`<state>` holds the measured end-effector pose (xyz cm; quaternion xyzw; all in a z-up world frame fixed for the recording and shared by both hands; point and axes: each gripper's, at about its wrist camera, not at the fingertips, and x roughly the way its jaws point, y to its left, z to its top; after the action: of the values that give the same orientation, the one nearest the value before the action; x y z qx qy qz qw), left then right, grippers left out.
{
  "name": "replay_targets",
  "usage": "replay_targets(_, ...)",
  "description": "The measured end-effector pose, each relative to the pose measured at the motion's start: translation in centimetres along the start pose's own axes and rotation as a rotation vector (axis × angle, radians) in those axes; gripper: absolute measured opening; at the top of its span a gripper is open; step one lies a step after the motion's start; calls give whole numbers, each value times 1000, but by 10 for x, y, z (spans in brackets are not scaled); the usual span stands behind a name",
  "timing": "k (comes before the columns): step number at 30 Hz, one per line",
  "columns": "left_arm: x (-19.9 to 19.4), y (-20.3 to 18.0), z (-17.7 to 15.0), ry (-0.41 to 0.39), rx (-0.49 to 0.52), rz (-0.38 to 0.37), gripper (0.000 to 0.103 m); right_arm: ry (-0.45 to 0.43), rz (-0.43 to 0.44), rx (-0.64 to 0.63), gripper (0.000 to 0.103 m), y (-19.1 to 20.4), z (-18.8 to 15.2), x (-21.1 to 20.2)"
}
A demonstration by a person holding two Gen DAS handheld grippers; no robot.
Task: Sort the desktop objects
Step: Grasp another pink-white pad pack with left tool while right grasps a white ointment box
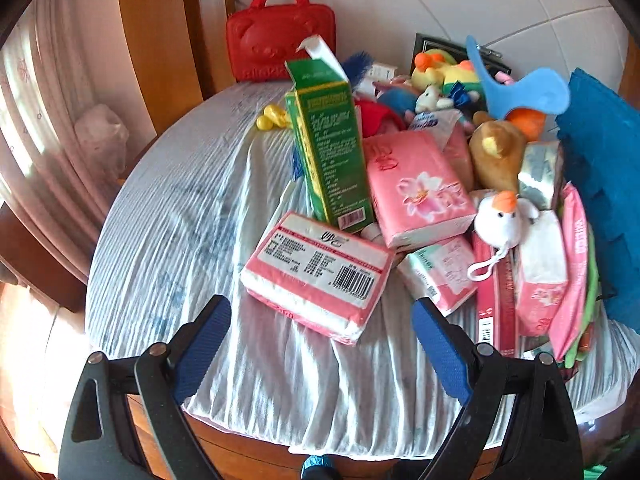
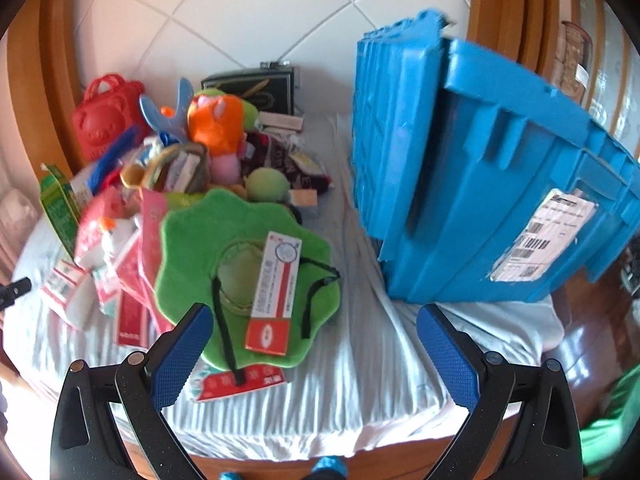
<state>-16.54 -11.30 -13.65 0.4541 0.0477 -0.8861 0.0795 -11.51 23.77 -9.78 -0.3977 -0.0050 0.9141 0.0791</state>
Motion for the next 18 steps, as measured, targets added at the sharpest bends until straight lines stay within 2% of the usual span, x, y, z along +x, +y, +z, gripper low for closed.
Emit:
replay_targets(3, 29, -2, -6, 45, 9, -24, 93, 44, -35, -42, 103, 7, -4, 25)
replay_targets(4, 38, -5, -8, 55, -45, 12, 93, 57, -39, -44, 103, 8, -5, 32)
replay_targets(6, 56, -13, -11, 78, -24, 19, 93, 78, -32, -34, 103, 8, -7, 44)
replay_targets(9, 78, -12, -15, 115, -19, 69, 93, 114, -29, -11, 103, 7, -8, 60)
replay_targets(13, 80, 15, -22, 130, -68, 97, 93, 136, -12, 16, 103, 5, -5, 77)
replay_targets(18, 77, 69, -32, 155, -133, 237, 93, 160, -15, 24, 103, 5, -5, 92)
